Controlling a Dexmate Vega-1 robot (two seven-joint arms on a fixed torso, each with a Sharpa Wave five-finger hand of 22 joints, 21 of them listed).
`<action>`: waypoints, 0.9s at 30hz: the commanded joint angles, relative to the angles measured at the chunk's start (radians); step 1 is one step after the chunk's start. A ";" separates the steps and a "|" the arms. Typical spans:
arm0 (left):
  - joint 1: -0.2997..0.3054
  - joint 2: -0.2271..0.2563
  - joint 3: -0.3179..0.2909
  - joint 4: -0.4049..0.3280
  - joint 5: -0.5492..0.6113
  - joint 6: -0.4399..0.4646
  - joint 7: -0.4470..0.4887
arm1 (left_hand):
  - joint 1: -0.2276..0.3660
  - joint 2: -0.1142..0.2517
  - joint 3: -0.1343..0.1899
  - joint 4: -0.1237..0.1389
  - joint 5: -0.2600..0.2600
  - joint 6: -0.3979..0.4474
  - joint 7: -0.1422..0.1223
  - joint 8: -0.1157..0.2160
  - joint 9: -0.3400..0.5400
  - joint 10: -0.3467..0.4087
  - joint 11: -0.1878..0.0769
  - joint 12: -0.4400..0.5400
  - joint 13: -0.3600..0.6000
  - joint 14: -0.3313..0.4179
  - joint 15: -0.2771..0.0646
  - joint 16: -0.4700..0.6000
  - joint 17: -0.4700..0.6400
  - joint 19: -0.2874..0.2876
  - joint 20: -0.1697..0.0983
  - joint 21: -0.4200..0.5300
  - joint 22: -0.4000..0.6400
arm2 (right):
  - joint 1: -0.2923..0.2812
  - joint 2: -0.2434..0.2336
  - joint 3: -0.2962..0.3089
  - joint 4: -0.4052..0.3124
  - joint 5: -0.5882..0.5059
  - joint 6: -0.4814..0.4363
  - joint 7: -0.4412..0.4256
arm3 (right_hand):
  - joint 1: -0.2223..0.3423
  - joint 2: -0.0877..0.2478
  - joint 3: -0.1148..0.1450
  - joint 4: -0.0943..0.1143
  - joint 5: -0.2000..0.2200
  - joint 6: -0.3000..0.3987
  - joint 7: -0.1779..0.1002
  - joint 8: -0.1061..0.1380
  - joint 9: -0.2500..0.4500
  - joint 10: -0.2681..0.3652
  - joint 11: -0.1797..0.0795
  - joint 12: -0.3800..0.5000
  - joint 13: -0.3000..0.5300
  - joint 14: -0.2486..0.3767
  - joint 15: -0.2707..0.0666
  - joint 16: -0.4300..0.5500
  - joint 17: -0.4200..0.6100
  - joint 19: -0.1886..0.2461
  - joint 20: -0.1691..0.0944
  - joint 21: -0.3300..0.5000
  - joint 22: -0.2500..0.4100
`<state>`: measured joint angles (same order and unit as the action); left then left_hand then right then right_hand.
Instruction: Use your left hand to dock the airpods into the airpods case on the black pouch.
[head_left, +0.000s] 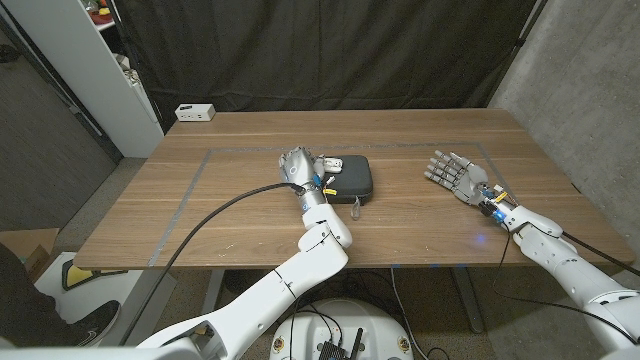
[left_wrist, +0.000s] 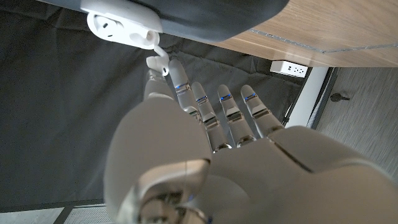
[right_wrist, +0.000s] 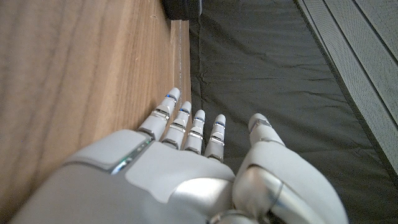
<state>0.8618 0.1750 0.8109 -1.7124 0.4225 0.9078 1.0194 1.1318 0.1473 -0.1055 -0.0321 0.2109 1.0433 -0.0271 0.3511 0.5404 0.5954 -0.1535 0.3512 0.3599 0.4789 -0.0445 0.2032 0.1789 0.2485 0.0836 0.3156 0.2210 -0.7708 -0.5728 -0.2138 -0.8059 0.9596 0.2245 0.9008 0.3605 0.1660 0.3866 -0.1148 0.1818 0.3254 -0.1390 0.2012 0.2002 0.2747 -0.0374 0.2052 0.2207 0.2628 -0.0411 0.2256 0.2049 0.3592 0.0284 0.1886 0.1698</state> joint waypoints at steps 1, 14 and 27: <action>-0.018 0.000 0.011 0.023 -0.014 -0.005 -0.026 | 0.005 -0.004 0.001 0.002 0.001 0.002 -0.001 0.004 0.001 0.010 0.004 0.002 0.003 0.009 -0.142 -0.001 0.003 0.005 -0.009 0.008 0.005 | -0.007 -0.004 0.005 -0.009 0.003 -0.002 -0.005 | -0.007 -0.005 0.002 -0.004 0.005 0.002 0.001 0.000 0.002 0.005 0.003 0.005 0.002 0.000 -0.082 0.006 0.001 0.004 0.005 0.006 0.003; -0.006 0.008 0.006 0.008 -0.020 -0.003 -0.025 | 0.003 -0.003 0.004 0.003 0.002 0.006 -0.004 0.005 0.000 0.011 0.003 -0.001 0.008 0.012 -0.145 -0.002 0.004 0.008 -0.009 0.012 0.006 | -0.004 0.001 0.003 -0.004 0.004 -0.004 -0.006 | -0.008 -0.004 0.002 -0.004 0.005 0.001 0.003 -0.001 0.002 0.006 0.005 0.005 0.002 0.000 -0.082 0.006 0.002 0.004 0.005 0.006 0.003; -0.036 -0.004 0.006 0.060 -0.036 -0.046 -0.025 | 0.002 0.000 0.009 0.004 0.002 0.000 -0.002 0.004 0.004 0.013 0.003 -0.004 0.013 0.016 -0.148 -0.002 0.004 0.007 -0.010 0.016 0.008 | -0.018 -0.002 0.010 -0.016 0.009 -0.009 -0.015 | -0.008 -0.006 0.001 -0.006 0.005 0.001 0.007 -0.001 0.002 0.007 0.003 0.005 0.002 0.001 -0.081 0.007 0.001 0.004 0.008 0.006 0.003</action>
<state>0.8494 0.1783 0.8170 -1.6929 0.3978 0.8885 0.9952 1.1318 0.1473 -0.1017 -0.0277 0.2109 1.0435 -0.0270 0.3511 0.5423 0.5985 -0.1504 0.3504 0.3692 0.4880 -0.0464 0.2032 0.1789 0.2540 0.0784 0.3256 0.2257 -0.7773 -0.5738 -0.2086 -0.8114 0.9629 0.2215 0.8943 0.3550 0.1606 0.3866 -0.1147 0.1818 0.3254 -0.1390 0.2012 0.2002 0.2796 -0.0326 0.2052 0.2207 0.2627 -0.0411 0.2256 0.2049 0.3594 0.0286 0.1885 0.1698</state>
